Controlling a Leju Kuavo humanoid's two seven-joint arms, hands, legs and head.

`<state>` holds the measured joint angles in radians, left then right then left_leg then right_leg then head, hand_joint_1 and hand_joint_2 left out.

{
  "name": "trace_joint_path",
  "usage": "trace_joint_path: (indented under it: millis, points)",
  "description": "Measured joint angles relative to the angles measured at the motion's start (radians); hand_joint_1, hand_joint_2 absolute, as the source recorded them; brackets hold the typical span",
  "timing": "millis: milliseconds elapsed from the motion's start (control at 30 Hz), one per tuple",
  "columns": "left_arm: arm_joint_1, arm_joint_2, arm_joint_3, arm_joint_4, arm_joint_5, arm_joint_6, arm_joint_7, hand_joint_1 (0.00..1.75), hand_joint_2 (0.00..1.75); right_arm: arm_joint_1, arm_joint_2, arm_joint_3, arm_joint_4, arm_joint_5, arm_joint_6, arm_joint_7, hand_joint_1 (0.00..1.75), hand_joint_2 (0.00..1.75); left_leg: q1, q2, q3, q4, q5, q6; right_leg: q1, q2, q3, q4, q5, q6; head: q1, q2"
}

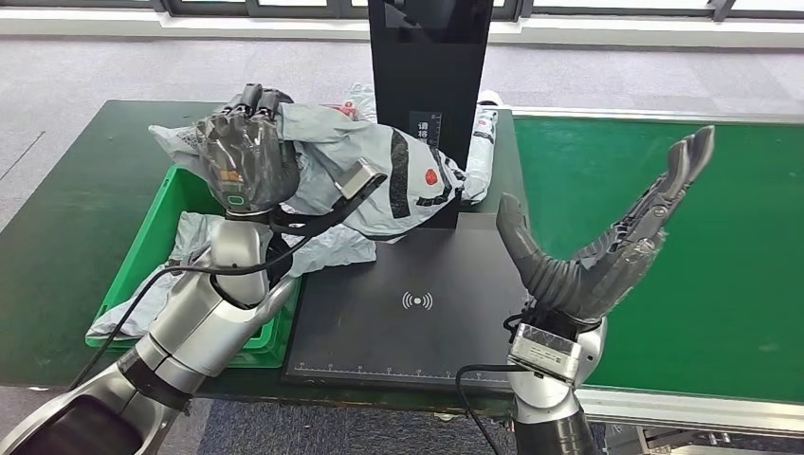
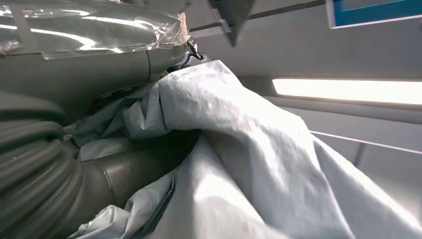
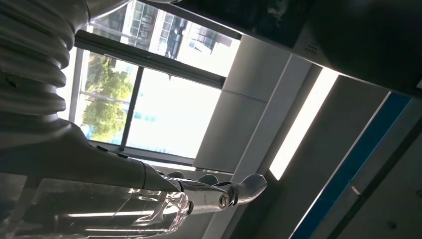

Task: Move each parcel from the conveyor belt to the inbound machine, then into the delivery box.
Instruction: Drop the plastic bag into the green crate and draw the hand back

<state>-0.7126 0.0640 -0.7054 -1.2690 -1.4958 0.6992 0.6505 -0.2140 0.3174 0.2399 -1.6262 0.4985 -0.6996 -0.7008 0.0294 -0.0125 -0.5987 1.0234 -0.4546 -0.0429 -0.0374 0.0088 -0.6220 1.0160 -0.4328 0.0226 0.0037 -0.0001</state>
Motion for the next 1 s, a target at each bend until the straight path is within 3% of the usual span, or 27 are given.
trace_joint_path:
  millis: [233,333,400,500,567,633,733,1000]
  points:
    - [0.087,-0.014,0.219,-0.087,0.0,0.0,-0.216,1.75,1.75,0.0,0.0,-0.001,0.002,-0.011,0.0,0.0,0.0,1.75,0.0,0.001,0.0,0.0,0.0,0.0,0.0,0.0,-0.001,0.0,0.0,0.0,0.0,0.0]
    - [0.112,-0.061,0.37,-0.091,0.002,0.0,-0.398,1.75,1.75,0.0,0.0,-0.001,0.005,-0.019,0.0,0.0,0.0,1.75,0.0,0.001,-0.001,0.0,0.0,0.0,0.0,0.0,-0.001,0.0,0.0,0.0,0.0,0.0]
    - [0.11,-0.099,0.526,-0.047,0.01,0.0,-0.538,1.75,1.75,0.001,-0.001,-0.002,0.006,-0.025,0.0,0.0,0.0,1.75,0.0,0.001,0.0,0.0,0.0,0.0,0.0,0.001,-0.001,0.0,0.0,0.0,0.0,0.0]
    - [0.096,-0.146,0.838,0.07,0.018,-0.002,-0.722,1.75,1.75,0.009,-0.003,-0.004,0.007,-0.03,0.0,0.0,0.0,1.75,0.0,0.01,0.003,-0.001,0.0,-0.001,0.0,0.008,-0.003,0.0,0.002,-0.003,0.0,0.0]
    - [0.097,-0.171,1.008,0.119,0.014,-0.003,-0.799,1.75,1.75,0.016,-0.004,-0.009,0.007,-0.037,0.0,0.0,0.0,1.75,0.001,0.014,0.003,-0.001,0.0,-0.002,0.001,0.012,-0.005,0.0,0.003,-0.005,-0.001,0.0]
    - [0.096,-0.196,1.131,0.154,0.01,-0.003,-0.827,1.75,1.75,0.021,-0.006,-0.016,0.007,-0.043,-0.001,0.0,0.0,1.75,0.001,0.013,0.002,-0.001,0.001,-0.003,0.002,0.011,-0.006,0.0,0.003,-0.005,0.0,0.0]
    - [0.095,-0.222,1.241,0.19,0.006,-0.003,-0.82,1.75,1.75,0.023,-0.007,-0.019,0.007,-0.051,0.0,0.0,0.0,1.75,0.002,0.01,0.001,-0.001,0.001,-0.003,0.002,0.01,-0.005,0.0,0.003,-0.005,0.0,0.0]
    - [0.095,-0.24,1.293,0.222,0.001,-0.002,-0.753,1.75,1.75,0.023,-0.007,-0.021,0.011,-0.062,0.0,0.0,0.0,1.75,0.001,0.009,0.0,-0.001,0.0,-0.003,0.001,0.009,-0.005,0.0,0.003,-0.005,0.0,0.0]
